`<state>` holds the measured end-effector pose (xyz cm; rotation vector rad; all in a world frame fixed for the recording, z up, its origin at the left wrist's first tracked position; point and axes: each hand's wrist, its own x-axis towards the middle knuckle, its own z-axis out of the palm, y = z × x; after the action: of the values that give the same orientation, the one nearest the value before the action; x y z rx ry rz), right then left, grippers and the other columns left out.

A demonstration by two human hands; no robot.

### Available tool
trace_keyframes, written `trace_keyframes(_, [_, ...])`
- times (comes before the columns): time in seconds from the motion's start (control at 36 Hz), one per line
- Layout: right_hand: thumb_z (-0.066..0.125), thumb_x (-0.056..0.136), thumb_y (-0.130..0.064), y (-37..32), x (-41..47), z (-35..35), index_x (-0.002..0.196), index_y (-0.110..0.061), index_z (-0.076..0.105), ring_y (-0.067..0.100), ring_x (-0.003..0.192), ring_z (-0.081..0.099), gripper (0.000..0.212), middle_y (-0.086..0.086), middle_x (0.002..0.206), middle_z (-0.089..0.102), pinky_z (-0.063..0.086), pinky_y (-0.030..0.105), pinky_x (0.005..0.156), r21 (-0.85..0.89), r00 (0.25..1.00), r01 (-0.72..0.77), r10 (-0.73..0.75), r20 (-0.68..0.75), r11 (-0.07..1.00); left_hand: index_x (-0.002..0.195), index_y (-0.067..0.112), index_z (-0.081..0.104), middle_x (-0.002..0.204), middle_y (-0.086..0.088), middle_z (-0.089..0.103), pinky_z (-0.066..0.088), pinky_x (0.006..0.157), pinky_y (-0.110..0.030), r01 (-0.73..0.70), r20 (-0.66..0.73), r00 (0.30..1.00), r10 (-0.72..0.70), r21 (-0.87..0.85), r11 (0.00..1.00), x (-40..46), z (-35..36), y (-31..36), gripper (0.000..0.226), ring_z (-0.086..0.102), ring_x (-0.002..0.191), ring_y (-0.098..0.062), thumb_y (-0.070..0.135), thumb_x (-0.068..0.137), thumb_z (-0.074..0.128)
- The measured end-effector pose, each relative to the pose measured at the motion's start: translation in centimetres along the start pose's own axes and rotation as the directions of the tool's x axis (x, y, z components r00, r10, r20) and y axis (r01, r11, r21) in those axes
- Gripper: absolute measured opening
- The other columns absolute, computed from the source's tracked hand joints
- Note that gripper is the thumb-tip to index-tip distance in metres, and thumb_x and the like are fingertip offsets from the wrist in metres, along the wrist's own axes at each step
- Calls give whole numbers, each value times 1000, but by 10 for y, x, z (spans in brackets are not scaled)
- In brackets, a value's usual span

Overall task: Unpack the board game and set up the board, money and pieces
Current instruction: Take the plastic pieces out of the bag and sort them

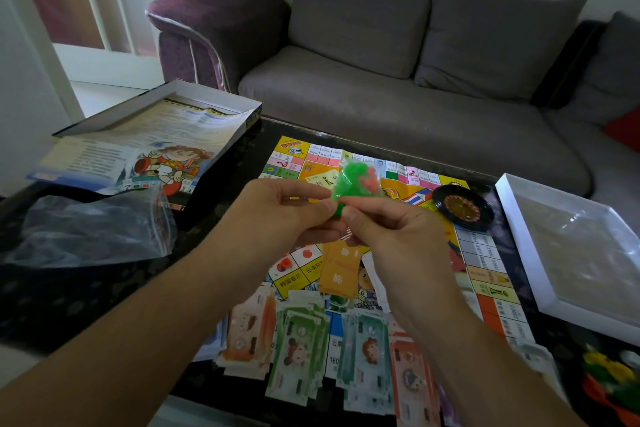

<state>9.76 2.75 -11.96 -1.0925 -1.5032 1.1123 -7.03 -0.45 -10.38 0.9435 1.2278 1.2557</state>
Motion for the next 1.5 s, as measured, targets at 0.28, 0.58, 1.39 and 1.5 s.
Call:
trace_keyframes(0.28, [65, 99, -4, 22, 12, 11, 120, -36, 72, 0, 100, 67, 39, -26, 103, 73, 63, 39, 84, -347, 995, 32, 4, 102, 937, 104, 2, 74, 90, -15, 79, 63, 66, -26, 94, -167, 982, -91, 9, 995, 34, -47, 7, 11, 78, 75, -21, 7, 93, 72])
trace_keyframes(0.58, [74, 88, -19, 58, 48, 65, 105, -15, 75, 19, 102, 64, 17, 2, 109, 68, 62, 45, 84, -820, 969, 143, 92, 231, 555, 108, 6, 71, 75, -9, 75, 58, 54, -31, 273, -233, 933, -276, -43, 961, 54, -64, 1, 13, 70, 60, -19, 12, 97, 66])
trace_keyframes(1.39, [78, 93, -17, 39, 56, 51, 93, -28, 79, 0, 83, 70, 11, -14, 85, 75, 57, 19, 75, -519, 993, 52, 11, 117, 853, 99, 1, 72, 69, -6, 71, 56, 56, -32, 251, -206, 951, -230, 86, 964, 51, -48, 5, 12, 64, 53, -17, 13, 97, 68])
trace_keyframes(1.5, [83, 88, -17, 14, 42, 26, 91, -30, 79, 1, 86, 72, 13, -15, 88, 76, 59, 20, 77, -352, 995, 73, -44, 89, 933, 76, 6, 63, 65, -7, 56, 53, 63, -37, 432, -207, 895, -396, 178, 884, 54, -31, 2, 23, 51, 52, -19, 16, 95, 72])
